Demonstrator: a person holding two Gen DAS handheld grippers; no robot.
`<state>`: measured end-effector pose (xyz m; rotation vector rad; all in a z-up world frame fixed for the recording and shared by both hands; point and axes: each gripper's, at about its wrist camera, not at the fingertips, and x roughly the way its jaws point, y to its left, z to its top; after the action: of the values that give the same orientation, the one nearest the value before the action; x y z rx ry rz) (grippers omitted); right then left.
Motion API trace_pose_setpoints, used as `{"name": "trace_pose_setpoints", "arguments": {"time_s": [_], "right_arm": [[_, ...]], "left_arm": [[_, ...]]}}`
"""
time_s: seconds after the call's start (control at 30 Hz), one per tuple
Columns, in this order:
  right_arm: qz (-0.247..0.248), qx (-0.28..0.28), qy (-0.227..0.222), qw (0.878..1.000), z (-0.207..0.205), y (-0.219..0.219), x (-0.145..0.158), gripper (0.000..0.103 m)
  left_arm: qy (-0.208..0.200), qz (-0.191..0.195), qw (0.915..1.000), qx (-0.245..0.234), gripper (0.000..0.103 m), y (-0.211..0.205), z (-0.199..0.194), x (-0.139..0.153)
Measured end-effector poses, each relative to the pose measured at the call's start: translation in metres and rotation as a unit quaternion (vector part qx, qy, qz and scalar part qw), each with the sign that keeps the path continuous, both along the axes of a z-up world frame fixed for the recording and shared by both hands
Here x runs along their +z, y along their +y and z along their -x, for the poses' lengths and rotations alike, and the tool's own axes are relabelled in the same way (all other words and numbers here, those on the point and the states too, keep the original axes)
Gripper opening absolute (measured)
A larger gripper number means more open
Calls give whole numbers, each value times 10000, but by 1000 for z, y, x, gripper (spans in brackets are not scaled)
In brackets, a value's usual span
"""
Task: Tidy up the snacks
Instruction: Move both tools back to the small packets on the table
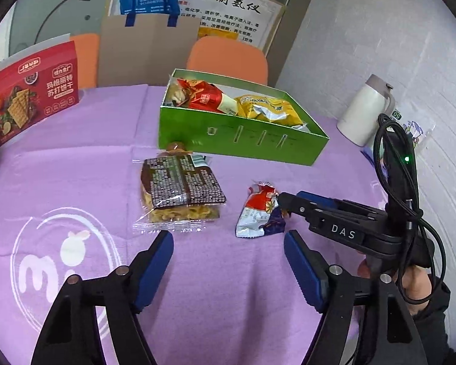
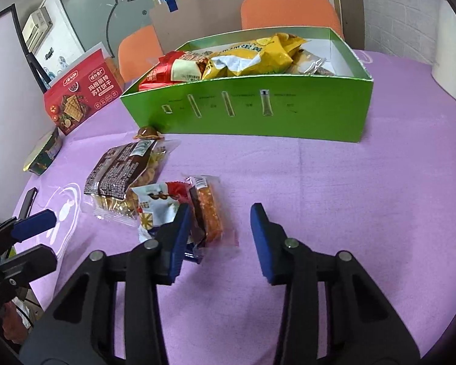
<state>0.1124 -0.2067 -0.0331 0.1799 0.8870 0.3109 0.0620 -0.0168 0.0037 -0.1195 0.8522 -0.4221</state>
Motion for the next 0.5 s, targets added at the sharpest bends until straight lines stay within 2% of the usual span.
{"name": "trace_pose_setpoints", "arguments": {"time_s": [0.1, 0.17, 0.23, 0.5], "right_arm": [[-78, 83, 91, 9999, -4, 0, -4, 42], [-132, 136, 153, 9997, -4, -1, -8, 23], [-119, 34, 143, 9998, 1, -7, -7, 23], [-144, -606, 63, 9980, 40, -59, 0, 23]], "left_arm": [[28, -44, 9999, -99, 72, -11, -6, -2], [60, -57, 9997, -217, 64, -19, -12, -3], [112, -129, 9994, -308, 58, -28, -19, -5], [214, -404, 9975, -544, 57, -68, -46, -19]]}}
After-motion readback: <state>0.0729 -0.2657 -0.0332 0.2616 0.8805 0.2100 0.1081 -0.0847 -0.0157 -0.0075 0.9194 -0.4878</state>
